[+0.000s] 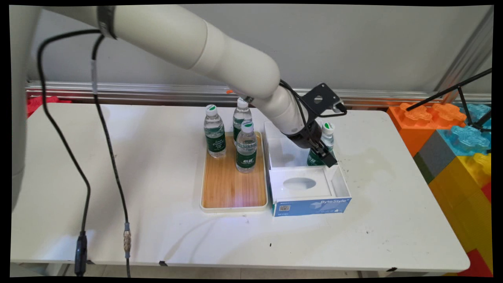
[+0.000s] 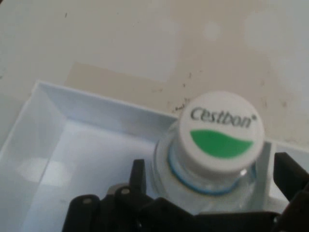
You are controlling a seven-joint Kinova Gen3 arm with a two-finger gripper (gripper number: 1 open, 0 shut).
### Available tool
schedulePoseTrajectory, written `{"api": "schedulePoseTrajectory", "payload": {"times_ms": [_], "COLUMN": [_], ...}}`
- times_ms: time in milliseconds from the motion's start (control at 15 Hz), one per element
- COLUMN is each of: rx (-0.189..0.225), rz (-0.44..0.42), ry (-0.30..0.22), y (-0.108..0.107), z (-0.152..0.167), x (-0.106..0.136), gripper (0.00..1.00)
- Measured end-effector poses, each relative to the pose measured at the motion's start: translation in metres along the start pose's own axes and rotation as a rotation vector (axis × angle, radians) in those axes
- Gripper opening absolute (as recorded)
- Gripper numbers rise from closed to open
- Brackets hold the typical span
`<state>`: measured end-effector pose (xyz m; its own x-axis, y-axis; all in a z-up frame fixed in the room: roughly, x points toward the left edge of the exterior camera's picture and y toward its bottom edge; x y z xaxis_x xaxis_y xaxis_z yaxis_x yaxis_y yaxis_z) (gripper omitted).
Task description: Pick up the green bottle from the white box, then place the picked object on the tray
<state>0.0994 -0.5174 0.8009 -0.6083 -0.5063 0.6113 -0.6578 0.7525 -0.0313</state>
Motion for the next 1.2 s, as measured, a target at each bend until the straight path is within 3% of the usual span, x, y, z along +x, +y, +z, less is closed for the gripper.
{"api": "schedulePoseTrajectory", "payload": {"times_ms": [133, 200, 733, 1200], "rx": [0.000, 0.002, 0.016, 0.044], "rz": [0.012, 0.020, 0.059, 0.054], "ry": [0.017, 0.025, 0.053, 0.090], "y": [-0.001, -0.002, -0.002, 0.008], "z": [0.008, 0.010, -0.002, -0.065], "x": [-0.001, -0.001, 0.000, 0.033], "gripper": [1.00, 0.00, 0.00, 0.00]}}
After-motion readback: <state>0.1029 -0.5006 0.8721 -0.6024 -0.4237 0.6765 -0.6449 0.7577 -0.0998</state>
